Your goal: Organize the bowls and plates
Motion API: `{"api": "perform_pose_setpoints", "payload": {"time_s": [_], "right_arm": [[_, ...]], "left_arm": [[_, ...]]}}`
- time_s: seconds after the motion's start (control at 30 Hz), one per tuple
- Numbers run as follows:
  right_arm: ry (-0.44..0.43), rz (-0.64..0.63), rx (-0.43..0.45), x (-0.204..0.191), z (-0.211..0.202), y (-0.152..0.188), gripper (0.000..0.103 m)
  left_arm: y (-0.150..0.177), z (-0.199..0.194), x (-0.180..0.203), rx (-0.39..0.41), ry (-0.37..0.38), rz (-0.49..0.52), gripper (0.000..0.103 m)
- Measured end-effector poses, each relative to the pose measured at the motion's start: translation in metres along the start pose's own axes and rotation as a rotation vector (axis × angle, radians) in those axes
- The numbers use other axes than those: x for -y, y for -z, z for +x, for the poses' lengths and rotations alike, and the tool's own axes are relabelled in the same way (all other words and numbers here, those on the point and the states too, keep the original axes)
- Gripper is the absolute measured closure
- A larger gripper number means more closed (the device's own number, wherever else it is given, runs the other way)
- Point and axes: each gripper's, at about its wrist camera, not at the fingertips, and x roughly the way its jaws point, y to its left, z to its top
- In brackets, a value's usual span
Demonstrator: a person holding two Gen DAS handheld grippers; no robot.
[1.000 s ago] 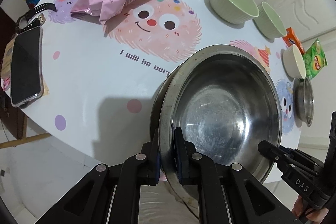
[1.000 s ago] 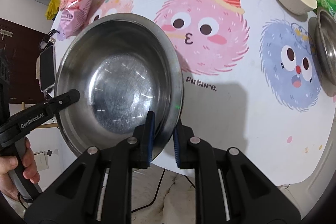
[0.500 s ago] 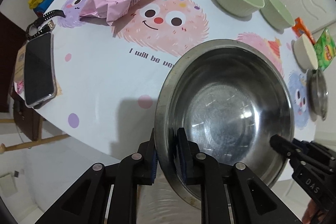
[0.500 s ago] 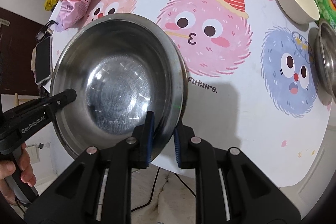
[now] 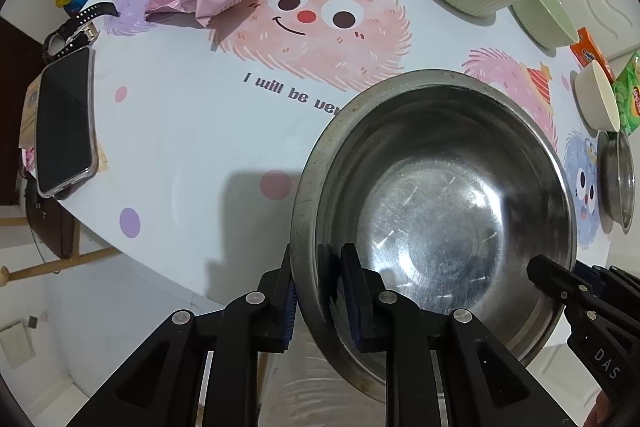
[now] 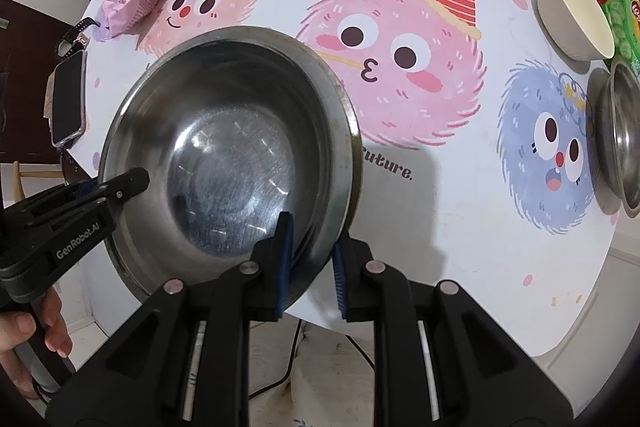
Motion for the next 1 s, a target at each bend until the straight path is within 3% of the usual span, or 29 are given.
{"api": "perform_pose_setpoints", "payload": {"time_s": [0.2,0.37,0.43,0.57,0.7,0.9,1.0], "right_arm": [[0.015,-0.003,-0.008,-0.001,0.000,0.000,0.082],[0.043,0.013,-0.003,0.002,0.000,0.000,0.071],[0.044,0.012,0.002,0.003,-0.001,0.000,0.070],[0.042,0.037,0.017,0.009,-0.005,0.003,0.056],[0.022,0.053,0.034,0.014,-0.010,0.004,0.050],[-0.084,0.057,0.037,0.021,-0.016,0.008,0.038],[-0.080,0.047,0.049,0.025,-0.021,0.012,0.034]], "left_arm": [[0.001,0.005,-0.001,-0.009,-0.008,0.001,0.079],[0.004,0.012,-0.004,-0.020,-0.012,-0.003,0.070],[0.006,0.013,-0.006,-0.020,-0.010,-0.009,0.060],[0.010,0.009,-0.010,-0.004,0.008,-0.021,0.046],[0.011,0.000,-0.011,0.030,0.001,-0.019,0.024],[0.008,-0.020,-0.006,0.081,0.015,0.010,0.015],[0.001,-0.033,0.008,0.116,0.021,0.053,0.011]]}}
